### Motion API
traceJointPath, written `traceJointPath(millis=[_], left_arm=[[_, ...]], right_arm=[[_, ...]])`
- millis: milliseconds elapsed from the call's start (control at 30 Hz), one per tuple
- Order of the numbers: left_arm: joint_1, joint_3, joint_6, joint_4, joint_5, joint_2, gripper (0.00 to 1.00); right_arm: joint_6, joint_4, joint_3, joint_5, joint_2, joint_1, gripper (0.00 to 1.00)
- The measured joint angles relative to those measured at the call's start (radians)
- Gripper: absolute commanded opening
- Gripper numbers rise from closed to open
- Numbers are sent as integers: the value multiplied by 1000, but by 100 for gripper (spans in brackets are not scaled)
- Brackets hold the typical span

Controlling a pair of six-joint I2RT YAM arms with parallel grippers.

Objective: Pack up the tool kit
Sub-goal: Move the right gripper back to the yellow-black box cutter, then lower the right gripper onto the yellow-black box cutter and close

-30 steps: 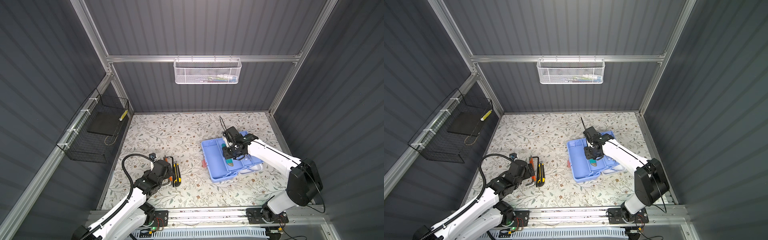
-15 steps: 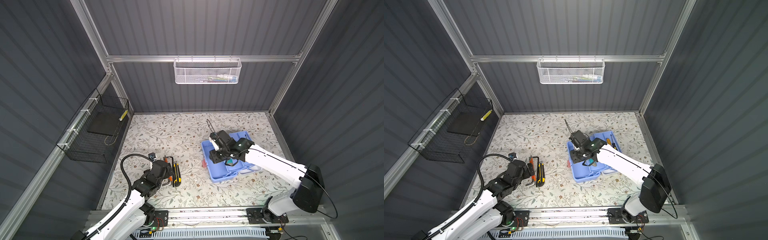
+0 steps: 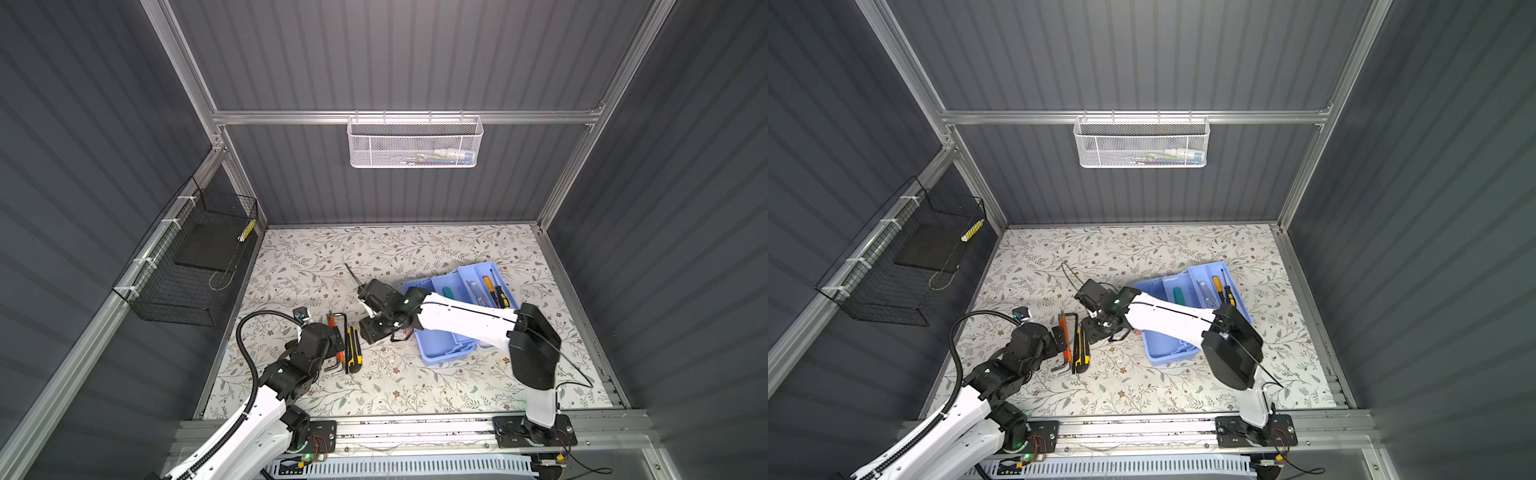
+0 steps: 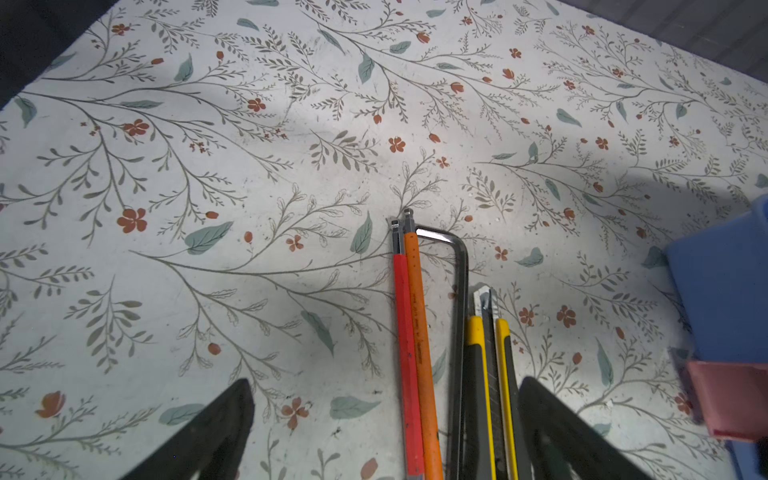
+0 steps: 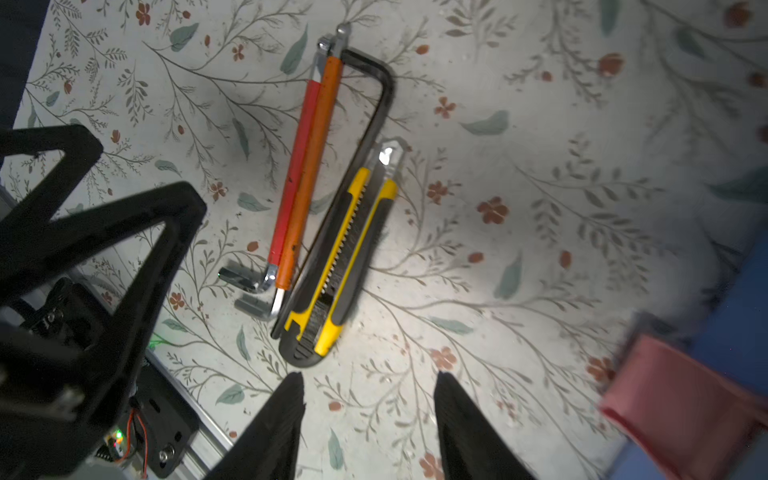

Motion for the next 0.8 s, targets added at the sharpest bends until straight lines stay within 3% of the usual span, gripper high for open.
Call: traceJointPath(millis=[367,800], left_arm=[[0,-11,-23,-16,-29,-31,99],[0,-11,-29,-18,-35,-14,99]], right_arm=[[-72,-29,73,1,186,8,46],[-112,-16,88,-29,200,10,47]])
